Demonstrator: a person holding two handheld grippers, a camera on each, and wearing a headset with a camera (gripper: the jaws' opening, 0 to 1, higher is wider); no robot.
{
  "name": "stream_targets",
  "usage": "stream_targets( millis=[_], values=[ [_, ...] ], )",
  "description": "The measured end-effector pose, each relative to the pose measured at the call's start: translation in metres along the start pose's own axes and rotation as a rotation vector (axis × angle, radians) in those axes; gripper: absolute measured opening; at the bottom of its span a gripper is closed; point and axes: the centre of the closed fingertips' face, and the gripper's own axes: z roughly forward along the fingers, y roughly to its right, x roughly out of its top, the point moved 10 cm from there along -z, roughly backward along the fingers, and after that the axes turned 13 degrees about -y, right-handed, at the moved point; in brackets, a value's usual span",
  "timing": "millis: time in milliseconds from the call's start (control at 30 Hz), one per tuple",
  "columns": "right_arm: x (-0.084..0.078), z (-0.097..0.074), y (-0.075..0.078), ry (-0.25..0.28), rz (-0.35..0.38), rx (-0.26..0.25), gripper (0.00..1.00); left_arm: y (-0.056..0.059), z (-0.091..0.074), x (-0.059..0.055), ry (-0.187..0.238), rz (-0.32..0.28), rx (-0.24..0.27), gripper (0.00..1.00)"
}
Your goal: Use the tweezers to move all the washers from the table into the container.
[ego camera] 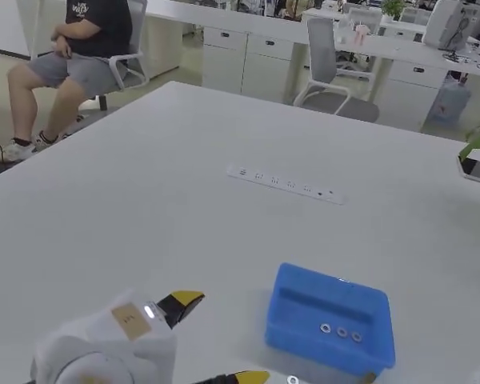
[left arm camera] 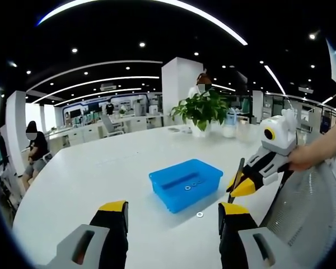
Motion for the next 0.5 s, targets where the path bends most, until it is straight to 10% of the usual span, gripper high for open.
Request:
stream_targets(
  millis=[500],
  values=[
    [0.046,-0.012,0.021,-0.007,-0.015,0.006,0.03,0.000,-0.001,0.000,0.005,-0.006,-0.002,0.65]
  ],
)
